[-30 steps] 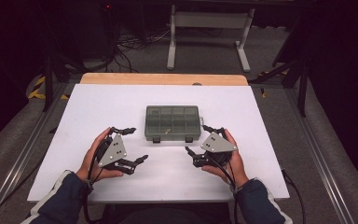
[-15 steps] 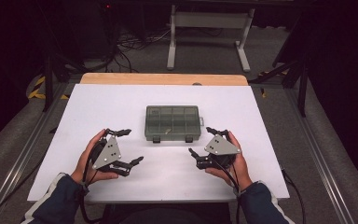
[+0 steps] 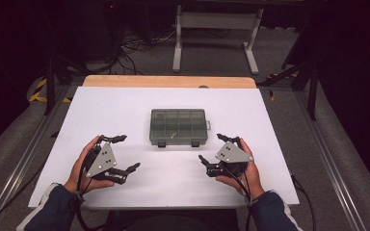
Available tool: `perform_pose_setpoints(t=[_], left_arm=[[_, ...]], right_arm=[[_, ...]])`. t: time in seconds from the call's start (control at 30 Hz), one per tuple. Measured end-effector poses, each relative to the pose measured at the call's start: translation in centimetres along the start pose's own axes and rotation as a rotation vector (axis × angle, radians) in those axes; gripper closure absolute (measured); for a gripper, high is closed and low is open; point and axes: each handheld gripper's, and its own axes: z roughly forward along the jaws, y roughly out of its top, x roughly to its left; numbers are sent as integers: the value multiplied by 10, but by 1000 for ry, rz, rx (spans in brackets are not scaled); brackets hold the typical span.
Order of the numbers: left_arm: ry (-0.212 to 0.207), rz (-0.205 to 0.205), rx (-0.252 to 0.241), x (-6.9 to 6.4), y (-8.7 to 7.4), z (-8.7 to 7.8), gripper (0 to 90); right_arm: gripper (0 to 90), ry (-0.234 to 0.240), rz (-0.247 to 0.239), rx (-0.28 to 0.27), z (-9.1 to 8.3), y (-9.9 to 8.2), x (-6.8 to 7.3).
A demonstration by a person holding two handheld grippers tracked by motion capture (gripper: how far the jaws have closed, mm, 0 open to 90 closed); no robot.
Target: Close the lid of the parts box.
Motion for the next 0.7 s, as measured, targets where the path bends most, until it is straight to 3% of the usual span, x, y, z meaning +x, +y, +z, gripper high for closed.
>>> perform_pose_setpoints(t=[0.7], left_arm=[[45,-21,41,-1,-24,-17,88]], right_arm=[[119,-27,21,35,-11,-17,-5]])
